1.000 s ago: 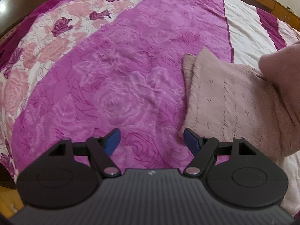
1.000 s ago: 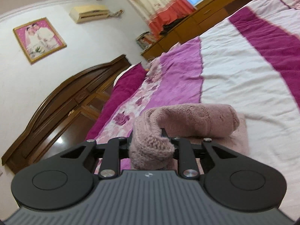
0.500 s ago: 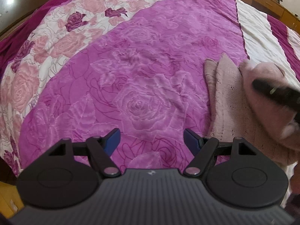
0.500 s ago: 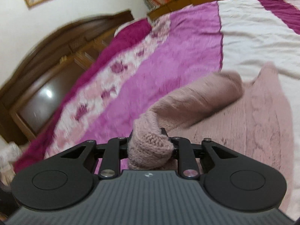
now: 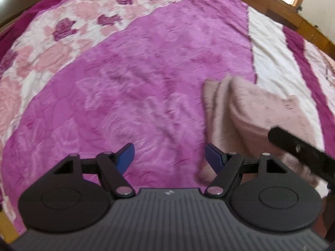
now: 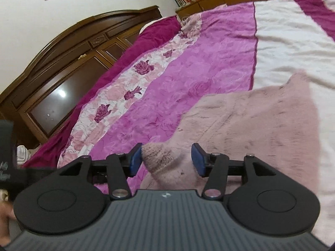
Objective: Fold small clothes
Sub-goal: 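Lower the folded edge and open the right tool, then close the left tool on the cardigan's end while the right tool grasps it too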
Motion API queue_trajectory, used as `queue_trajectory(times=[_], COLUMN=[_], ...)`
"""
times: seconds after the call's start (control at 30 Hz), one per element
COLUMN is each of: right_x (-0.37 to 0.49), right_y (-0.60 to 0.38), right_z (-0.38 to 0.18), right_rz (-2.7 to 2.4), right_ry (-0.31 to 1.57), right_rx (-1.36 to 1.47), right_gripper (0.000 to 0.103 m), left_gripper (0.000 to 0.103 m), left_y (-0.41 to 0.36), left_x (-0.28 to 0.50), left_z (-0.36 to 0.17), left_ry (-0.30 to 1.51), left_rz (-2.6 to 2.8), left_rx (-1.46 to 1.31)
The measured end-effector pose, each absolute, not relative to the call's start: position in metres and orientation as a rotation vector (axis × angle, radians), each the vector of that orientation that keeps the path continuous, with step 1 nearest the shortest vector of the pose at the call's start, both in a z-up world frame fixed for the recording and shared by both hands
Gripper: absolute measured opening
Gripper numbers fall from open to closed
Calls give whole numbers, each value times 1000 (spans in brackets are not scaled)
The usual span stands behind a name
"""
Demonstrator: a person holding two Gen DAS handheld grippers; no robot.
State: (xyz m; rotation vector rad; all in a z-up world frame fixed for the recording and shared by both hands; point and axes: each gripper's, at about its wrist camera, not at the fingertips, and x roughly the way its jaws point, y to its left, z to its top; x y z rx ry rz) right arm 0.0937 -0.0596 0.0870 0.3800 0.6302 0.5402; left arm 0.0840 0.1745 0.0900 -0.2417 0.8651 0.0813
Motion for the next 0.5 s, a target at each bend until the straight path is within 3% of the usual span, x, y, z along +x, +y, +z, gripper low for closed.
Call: queue_trajectory(times=[0.27,0.5], right_x=[66,63], right_y=[-105,-138], right_z=[113,108], right_rz=[473,329], right_ry=[570,573], right_rx=[369,353], right_gripper=[59,59], left_gripper=[75,75], left_y=[144,122], left_x=[108,137], left_z=[111,98], left_ry=[817,838], left_rz=[-43,-119], left_rx=[-244,-241])
